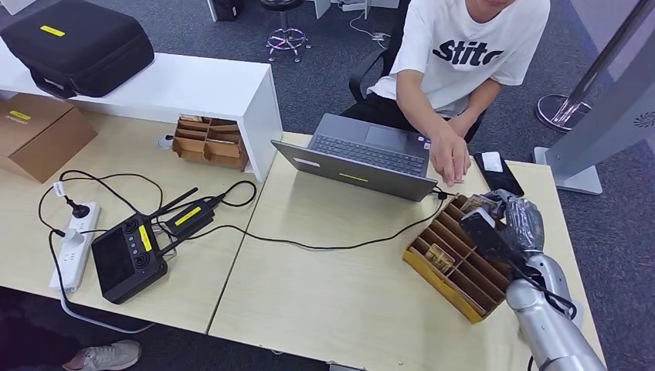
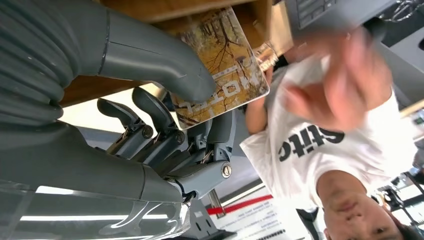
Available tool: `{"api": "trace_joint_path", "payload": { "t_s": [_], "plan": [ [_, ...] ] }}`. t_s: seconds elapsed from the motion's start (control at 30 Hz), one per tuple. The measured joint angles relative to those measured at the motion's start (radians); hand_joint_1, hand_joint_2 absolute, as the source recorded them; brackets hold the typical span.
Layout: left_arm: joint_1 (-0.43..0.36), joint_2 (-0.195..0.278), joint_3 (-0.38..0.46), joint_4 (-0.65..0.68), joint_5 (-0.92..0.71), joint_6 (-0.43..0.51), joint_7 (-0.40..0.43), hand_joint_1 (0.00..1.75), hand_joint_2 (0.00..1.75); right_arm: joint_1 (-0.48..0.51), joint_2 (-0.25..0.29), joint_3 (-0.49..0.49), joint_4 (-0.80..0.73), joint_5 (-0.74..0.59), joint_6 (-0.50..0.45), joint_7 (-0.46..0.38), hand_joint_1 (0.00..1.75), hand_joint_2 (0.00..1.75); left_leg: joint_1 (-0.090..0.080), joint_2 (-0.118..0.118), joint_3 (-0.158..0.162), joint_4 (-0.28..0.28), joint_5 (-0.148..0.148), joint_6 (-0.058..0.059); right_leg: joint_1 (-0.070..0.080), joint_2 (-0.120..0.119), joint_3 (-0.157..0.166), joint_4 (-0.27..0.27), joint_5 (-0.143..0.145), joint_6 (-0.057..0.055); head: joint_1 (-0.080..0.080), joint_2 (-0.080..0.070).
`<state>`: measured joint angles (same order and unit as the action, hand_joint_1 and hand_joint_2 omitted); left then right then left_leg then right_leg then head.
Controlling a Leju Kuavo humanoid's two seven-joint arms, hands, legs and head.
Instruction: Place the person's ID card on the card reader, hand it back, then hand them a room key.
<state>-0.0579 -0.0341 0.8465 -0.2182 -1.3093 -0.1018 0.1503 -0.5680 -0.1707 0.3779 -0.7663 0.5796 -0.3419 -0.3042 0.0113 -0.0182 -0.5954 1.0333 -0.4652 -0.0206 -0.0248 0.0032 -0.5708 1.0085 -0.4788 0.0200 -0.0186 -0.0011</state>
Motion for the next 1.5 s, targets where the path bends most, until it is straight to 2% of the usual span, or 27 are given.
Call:
{"api": "trace_joint_path", "payload": {
  "t_s": [0.3,0.7,1.0,1.37,1.5],
  "plan": [
    [0.0,0.0,0.0,0.0,-0.002,0.0,0.0,0.0,1.75,0.002,0.001,-0.018,-0.085,-0.008,0.011,0.0,1.69,1.75,0.0,0.0,0.0,0.0,0.0,0.0,0.0,0.0,0.0,0.0,0.0,0.0,0.0,0.0],
    [0.0,0.0,0.0,0.0,-0.01,0.0,0.0,0.0,1.75,-0.008,0.001,-0.022,-0.121,-0.005,0.022,0.003,1.75,1.75,0.0,0.0,-0.001,0.0,0.0,0.0,0.0,0.0,0.0,0.0,0.0,0.0,0.0,0.0],
    [-0.014,0.0,0.0,0.0,-0.039,-0.013,0.007,0.0,1.75,-0.178,0.019,-0.017,-0.066,-0.004,0.08,0.041,1.75,1.75,0.0,0.0,-0.001,0.0,0.001,0.001,0.0,0.0,0.0,0.001,0.001,0.0,0.0,0.0],
    [-0.017,0.0,-0.001,0.0,-0.049,-0.017,0.009,0.0,1.75,-0.238,0.034,-0.012,-0.014,-0.006,0.093,0.052,1.75,1.75,0.0,0.0,-0.002,0.0,0.001,0.001,0.0,0.0,-0.001,0.001,0.001,0.0,0.0,0.0],
    [-0.031,-0.001,-0.011,0.0,-0.072,-0.032,0.027,0.0,1.75,-0.353,0.059,0.005,0.07,0.009,0.144,0.115,1.75,1.75,0.0,0.001,-0.002,0.0,0.002,0.0,0.0,0.0,-0.002,0.001,0.002,0.0,0.0,0.0]
  ]
}}
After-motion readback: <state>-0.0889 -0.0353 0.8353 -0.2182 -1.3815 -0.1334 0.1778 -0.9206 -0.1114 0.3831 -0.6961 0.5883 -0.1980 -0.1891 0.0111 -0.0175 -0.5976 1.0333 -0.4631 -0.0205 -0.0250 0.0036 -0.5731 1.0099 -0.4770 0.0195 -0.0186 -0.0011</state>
